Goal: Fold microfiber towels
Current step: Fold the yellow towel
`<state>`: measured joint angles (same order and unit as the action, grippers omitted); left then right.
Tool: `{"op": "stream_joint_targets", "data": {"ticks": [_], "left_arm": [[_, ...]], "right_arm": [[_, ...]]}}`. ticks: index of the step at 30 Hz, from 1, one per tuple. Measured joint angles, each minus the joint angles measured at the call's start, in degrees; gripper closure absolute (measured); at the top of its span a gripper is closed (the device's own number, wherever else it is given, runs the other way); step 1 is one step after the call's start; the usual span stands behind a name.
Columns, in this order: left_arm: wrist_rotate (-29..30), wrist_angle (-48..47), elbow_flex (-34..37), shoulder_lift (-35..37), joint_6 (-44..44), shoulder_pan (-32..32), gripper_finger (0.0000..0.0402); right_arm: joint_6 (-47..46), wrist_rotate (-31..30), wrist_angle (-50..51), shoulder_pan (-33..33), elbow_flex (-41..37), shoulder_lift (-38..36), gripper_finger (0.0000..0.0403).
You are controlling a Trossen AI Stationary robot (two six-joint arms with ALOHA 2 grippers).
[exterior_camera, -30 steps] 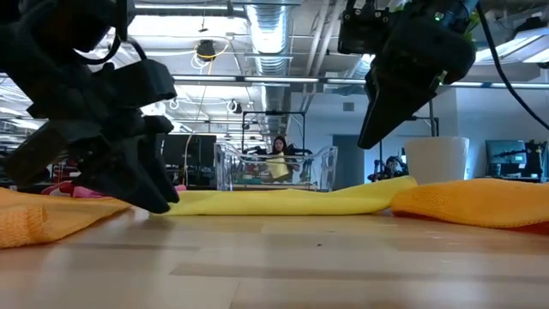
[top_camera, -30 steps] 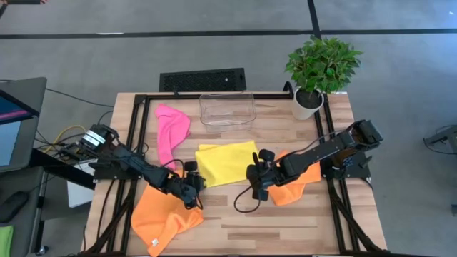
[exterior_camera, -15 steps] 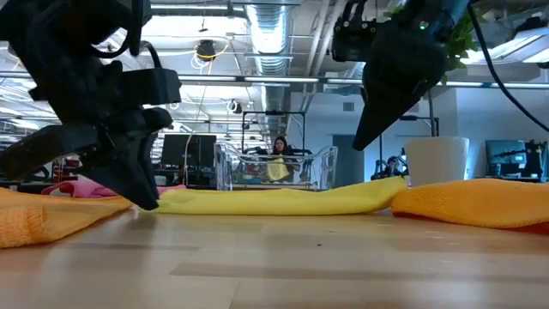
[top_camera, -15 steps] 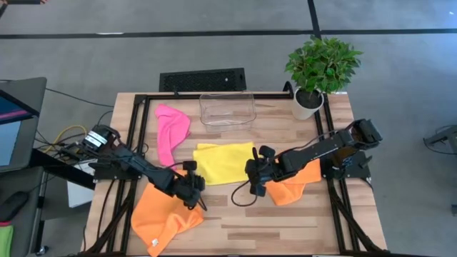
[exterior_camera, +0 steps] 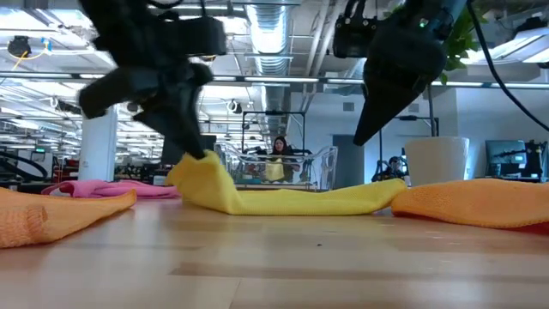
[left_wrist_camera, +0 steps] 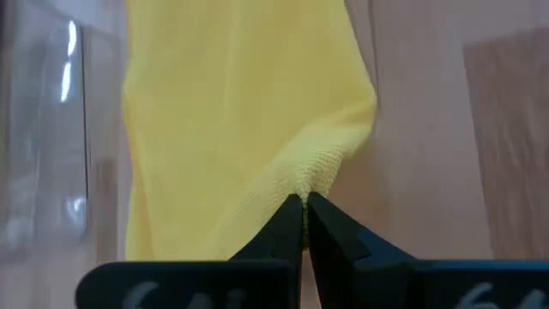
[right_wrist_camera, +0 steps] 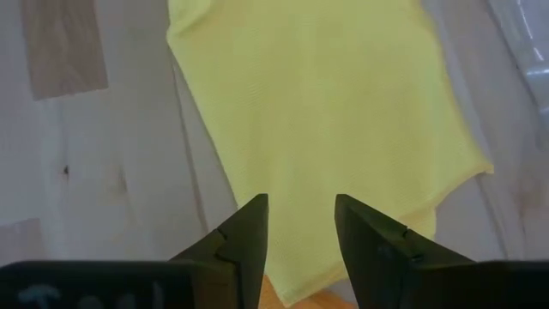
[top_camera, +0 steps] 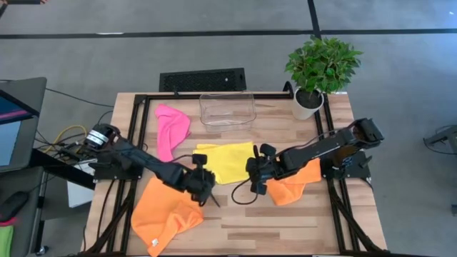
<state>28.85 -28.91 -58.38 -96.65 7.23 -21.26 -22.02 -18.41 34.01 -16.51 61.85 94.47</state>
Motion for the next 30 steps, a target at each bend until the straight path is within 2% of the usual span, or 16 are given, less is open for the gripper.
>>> {"op": "stream_joint_targets", "data": {"ticks": [6,12,18,20,30], "left_arm": [[-5.8,8.7,-0.3,-0.2,-10.3,5.8,0.0401],[-11.9,17.5,-0.4,-0.9,-17.2,10.4,0.0401],[-13.6,22.1,-1.3,-3.7,-21.5,12.9,0.0401],[-15.0,24.6,-3.2,-5.7,-23.1,13.4,0.0401],[-16.0,23.3,-15.5,-15.9,-32.2,13.9,0.0401]], "right_arm": [[0.0,-4.1,4.0,-0.5,0.0,-3.9,0.0243],[-0.4,-5.7,5.1,-1.7,0.0,-8.3,0.0243],[-0.4,-5.7,6.3,-2.6,-0.1,-9.6,0.0243],[-0.4,-5.8,6.1,-2.7,0.1,-9.7,0.0243],[-1.5,-5.7,8.2,-3.1,0.0,-9.9,0.0243]]}}
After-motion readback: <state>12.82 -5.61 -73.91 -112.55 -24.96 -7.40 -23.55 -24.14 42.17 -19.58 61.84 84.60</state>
